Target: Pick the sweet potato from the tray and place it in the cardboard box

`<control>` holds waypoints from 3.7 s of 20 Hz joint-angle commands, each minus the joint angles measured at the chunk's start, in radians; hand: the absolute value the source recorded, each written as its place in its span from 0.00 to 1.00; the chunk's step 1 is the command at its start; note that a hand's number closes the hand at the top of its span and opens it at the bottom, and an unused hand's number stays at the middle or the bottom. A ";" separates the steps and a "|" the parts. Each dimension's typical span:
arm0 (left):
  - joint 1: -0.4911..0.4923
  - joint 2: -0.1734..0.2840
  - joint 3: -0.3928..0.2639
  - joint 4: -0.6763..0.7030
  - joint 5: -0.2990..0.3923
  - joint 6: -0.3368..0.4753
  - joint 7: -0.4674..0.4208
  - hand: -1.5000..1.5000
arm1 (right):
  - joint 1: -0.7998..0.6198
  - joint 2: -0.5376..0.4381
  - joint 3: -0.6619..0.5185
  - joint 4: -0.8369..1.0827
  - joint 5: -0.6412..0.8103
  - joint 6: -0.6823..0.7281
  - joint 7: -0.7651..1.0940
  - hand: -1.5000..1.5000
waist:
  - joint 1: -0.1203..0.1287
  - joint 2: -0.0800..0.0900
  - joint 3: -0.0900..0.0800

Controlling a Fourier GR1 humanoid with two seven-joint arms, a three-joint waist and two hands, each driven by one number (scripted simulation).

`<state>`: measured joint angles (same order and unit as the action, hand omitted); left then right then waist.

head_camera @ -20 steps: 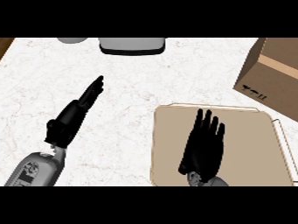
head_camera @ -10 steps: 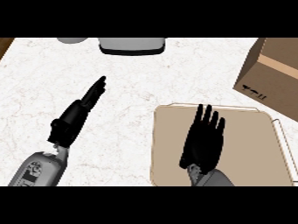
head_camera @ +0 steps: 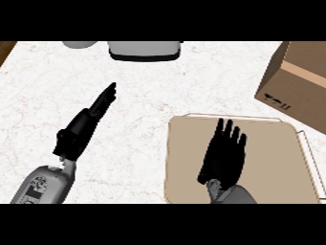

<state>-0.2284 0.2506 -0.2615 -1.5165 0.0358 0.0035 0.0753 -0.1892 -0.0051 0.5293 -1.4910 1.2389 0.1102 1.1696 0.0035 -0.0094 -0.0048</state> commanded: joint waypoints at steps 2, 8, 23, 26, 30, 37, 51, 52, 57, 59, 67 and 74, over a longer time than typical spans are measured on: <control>0.021 -0.013 -0.004 0.027 -0.020 -0.008 -0.039 0.50 | 0.022 0.005 0.018 0.061 0.001 0.003 0.174 0.00 | -0.001 0.010 0.004; 0.017 -0.019 0.016 0.091 -0.040 -0.017 -0.101 0.50 | 0.025 0.005 0.025 0.087 0.006 -0.004 0.157 0.00 | -0.001 0.012 0.004; 0.015 -0.033 0.040 0.034 -0.036 -0.033 -0.035 0.50 | 0.000 0.005 -0.093 0.194 0.063 0.030 0.019 1.00 | 0.000 0.011 0.004; 0.011 -0.015 0.057 -0.006 -0.021 -0.069 -0.012 0.50 | -0.035 -0.042 -0.175 0.174 0.020 0.048 -0.113 1.00 | 0.000 0.010 0.005; 0.052 -0.029 0.054 0.027 -0.040 -0.043 -0.058 0.50 | 0.039 -0.249 -0.276 0.076 -0.211 -0.009 -0.528 1.00 | -0.009 0.013 0.005; 0.055 -0.056 0.034 -0.012 -0.070 -0.050 -0.017 0.50 | -0.110 -0.359 -0.413 0.185 -0.227 -0.078 -0.726 1.00 | 0.002 0.010 0.005; 0.056 -0.061 0.074 -0.040 -0.062 -0.085 0.008 0.50 | -0.021 -0.386 -0.401 -0.517 -0.217 0.137 -0.535 1.00 | -0.014 0.002 0.004; 0.031 -0.057 0.098 -0.001 -0.064 -0.078 -0.013 0.50 | -0.008 -0.410 -0.446 -0.576 -0.240 0.136 -0.541 1.00 | -0.021 0.003 0.004; 0.055 -0.089 0.060 -0.049 -0.109 -0.058 0.021 0.50 | -0.024 -0.353 -0.469 -0.702 -0.193 0.152 -0.421 1.00 | -0.008 0.006 0.004; 0.034 -0.083 0.090 0.007 -0.090 -0.084 -0.029 0.50 | -0.075 -0.374 -0.570 -0.736 -0.286 0.228 -0.402 1.00 | -0.011 0.007 0.004; 0.067 -0.091 0.101 -0.032 -0.117 -0.107 -0.037 0.50 | -0.199 -0.403 -0.698 -0.617 -0.280 0.253 -0.381 1.00 | -0.001 0.009 0.004; 0.026 -0.142 0.098 0.026 -0.161 -0.072 -0.016 0.50 | -0.337 -0.508 -0.858 -0.355 -0.386 0.213 -0.521 1.00 | -0.001 0.011 0.005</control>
<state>-0.1939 0.1315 -0.1655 -1.5390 -0.0943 -0.0891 0.0922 -0.4439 -0.4686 -0.2622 -1.9550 0.9010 0.3214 0.6880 0.0022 0.0003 0.0000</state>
